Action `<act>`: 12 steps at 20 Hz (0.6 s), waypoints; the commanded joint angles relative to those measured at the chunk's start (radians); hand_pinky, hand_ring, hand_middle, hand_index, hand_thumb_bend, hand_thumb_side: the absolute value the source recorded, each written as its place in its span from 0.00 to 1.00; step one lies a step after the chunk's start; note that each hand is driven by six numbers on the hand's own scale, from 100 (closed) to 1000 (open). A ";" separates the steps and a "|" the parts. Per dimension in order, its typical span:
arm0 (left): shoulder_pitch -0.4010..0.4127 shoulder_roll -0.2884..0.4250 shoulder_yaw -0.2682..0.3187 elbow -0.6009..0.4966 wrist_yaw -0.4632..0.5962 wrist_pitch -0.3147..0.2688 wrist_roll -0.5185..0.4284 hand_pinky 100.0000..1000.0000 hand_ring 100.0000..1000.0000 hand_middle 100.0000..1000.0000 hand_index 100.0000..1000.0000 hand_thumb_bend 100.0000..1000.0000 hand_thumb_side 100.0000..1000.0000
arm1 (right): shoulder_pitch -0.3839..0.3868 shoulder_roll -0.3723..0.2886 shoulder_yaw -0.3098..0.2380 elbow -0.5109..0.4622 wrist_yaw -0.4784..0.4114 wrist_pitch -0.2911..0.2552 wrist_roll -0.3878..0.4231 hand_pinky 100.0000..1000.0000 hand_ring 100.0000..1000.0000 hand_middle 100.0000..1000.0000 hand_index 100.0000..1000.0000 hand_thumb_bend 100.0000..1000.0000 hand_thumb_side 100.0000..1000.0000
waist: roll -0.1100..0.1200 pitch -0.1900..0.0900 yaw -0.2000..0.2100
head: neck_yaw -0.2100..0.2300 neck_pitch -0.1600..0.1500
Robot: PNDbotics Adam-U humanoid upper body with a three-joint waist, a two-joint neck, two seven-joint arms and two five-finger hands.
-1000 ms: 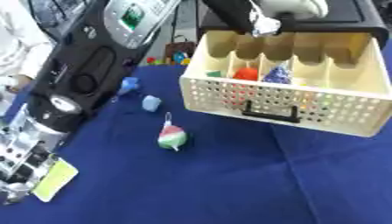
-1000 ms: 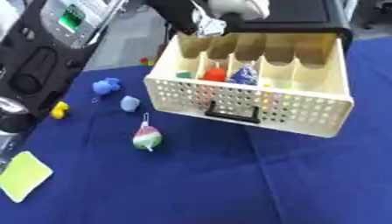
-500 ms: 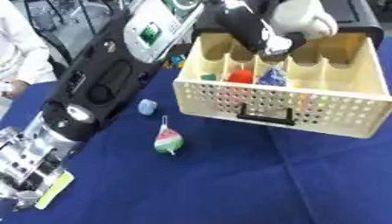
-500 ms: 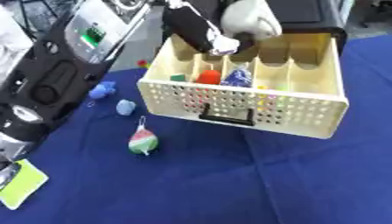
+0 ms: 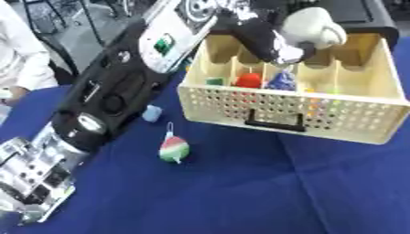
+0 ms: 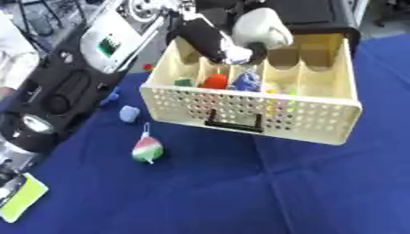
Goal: Pick up objects from table and place into drawer.
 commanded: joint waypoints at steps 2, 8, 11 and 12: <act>-0.017 -0.007 0.013 0.026 -0.022 0.013 0.048 0.38 0.61 0.49 0.68 0.00 0.30 | -0.020 -0.008 0.000 -0.009 -0.006 -0.006 -0.001 0.62 0.55 0.66 0.68 0.00 0.89 | -0.005 -0.010 -0.005 | 0.005 -0.014; -0.019 -0.019 0.009 0.046 -0.006 0.008 0.067 0.38 0.62 0.50 0.69 0.00 0.34 | -0.020 -0.005 0.001 -0.009 -0.005 -0.005 0.000 0.61 0.55 0.66 0.68 0.00 0.89 | 0.000 -0.006 -0.008 | 0.005 -0.015; -0.020 -0.023 0.006 0.041 0.017 0.007 0.062 0.39 0.62 0.50 0.70 0.00 0.37 | -0.022 -0.001 0.002 -0.009 -0.003 -0.002 0.002 0.62 0.55 0.66 0.68 0.00 0.89 | 0.003 -0.006 -0.007 | 0.004 -0.014; -0.020 -0.023 0.004 0.040 0.024 0.008 0.059 0.39 0.63 0.50 0.71 0.00 0.38 | -0.023 0.000 0.002 -0.009 -0.003 0.000 0.002 0.62 0.55 0.66 0.68 0.00 0.89 | 0.003 -0.006 -0.007 | 0.004 -0.015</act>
